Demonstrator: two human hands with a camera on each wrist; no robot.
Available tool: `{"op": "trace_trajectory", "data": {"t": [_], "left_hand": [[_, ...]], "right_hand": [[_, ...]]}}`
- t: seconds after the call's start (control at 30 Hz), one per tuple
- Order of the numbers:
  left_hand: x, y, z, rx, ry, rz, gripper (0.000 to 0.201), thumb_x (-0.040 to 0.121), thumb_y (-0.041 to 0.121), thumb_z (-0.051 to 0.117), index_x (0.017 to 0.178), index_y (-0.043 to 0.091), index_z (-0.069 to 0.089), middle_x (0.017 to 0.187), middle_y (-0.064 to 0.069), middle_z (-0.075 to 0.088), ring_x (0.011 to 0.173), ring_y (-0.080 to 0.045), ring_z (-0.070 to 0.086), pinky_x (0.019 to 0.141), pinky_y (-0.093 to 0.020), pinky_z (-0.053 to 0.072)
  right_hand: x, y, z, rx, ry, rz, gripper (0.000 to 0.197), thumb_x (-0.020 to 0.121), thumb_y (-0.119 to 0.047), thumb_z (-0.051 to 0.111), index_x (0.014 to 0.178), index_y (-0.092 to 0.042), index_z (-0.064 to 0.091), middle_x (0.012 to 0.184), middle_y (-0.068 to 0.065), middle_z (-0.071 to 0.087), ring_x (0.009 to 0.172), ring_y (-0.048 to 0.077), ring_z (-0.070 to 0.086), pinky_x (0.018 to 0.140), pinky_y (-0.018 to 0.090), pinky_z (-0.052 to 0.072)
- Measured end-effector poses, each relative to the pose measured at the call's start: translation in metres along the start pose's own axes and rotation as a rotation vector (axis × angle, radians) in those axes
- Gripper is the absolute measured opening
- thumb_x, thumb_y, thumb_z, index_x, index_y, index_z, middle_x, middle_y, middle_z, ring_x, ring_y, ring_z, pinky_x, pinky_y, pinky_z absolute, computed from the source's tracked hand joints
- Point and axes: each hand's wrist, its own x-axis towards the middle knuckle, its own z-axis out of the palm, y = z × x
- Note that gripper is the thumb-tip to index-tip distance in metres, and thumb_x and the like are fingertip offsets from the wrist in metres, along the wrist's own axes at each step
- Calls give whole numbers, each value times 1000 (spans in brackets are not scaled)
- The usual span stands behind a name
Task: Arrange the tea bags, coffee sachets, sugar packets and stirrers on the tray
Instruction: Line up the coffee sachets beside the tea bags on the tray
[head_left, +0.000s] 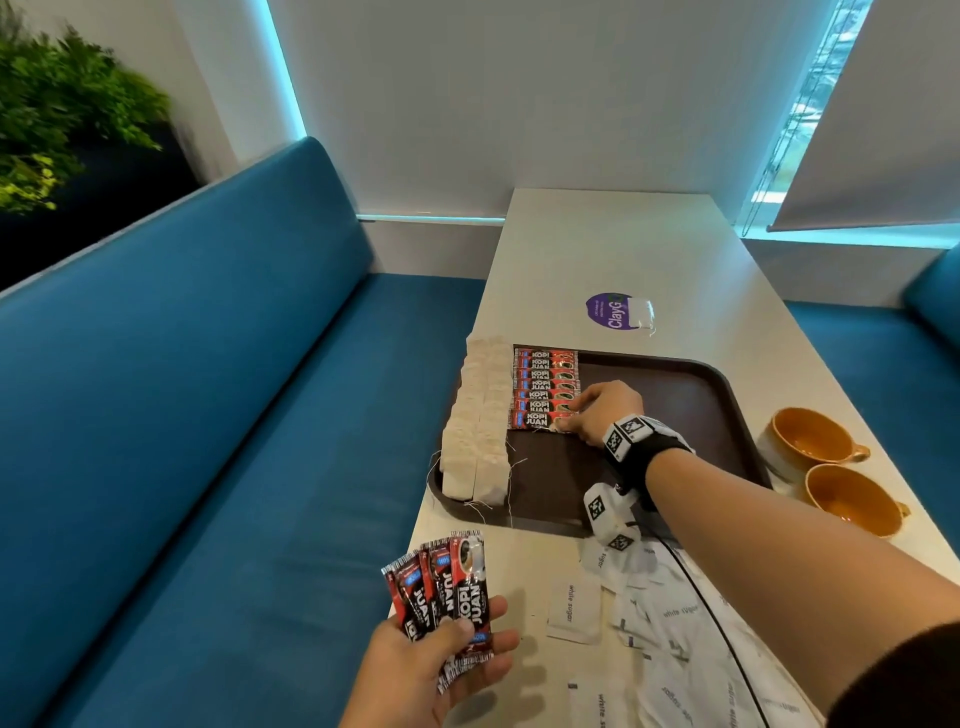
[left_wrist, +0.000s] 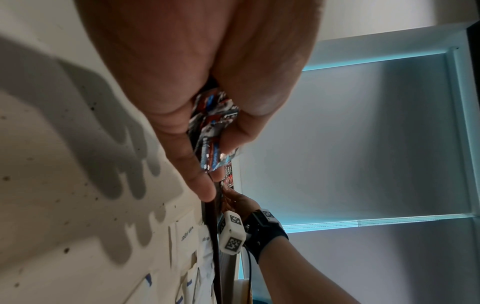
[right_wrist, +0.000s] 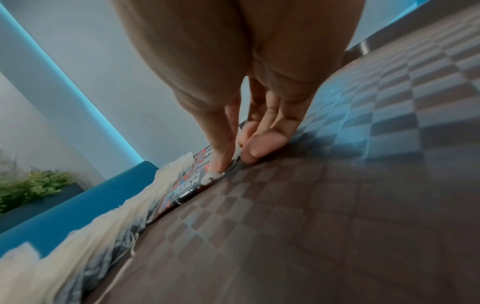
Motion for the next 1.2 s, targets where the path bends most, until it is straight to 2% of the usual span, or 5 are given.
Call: {"op": "trace_trajectory", "data": {"t": [0.47,0.57,0.77,1.0,1.2], "left_hand": [[-10,3,6,-36,53,63,17,92,-17,52,108,-19,59,95,-45,66,81,-53,72,66,-50,63],[-17,3,10,-48,52,126,18,93,-17,52,110,-18,56,98,-47,64,86,-56,70,65,-48,64],[-39,2,22,16,-26,193,16,92,-9,60,107,-12,65,99,-35,70,91,-48,73,73,-48,64],[-51,-12,30,133,-6,232,24,86,-8,69,110,-3,67,96,-19,76,75,-24,70,61,-30,56],[-57,-18,32,194,-11,252,21,84,-10,70,101,0,75,90,-20,73,67,-19,61,56,-25,46]], "right_hand": [[-21,-17,-31,-19,63,-132,18,79,-30,87,83,-21,71,86,1,75,75,19,72,80,40,63],[-53,-26,-51,14,62,-252,9,84,-25,81,81,-25,72,88,-3,74,76,18,70,86,42,61],[-173,-24,-73,189,-102,-450,5,89,-28,76,86,-25,74,79,-2,74,59,14,68,64,27,54],[-263,18,-67,542,-348,-399,27,88,-18,79,113,-24,73,86,-2,73,63,25,65,54,34,52],[-299,44,-68,631,-318,-339,24,86,2,75,104,-14,78,90,17,73,63,26,64,58,35,55]]}}
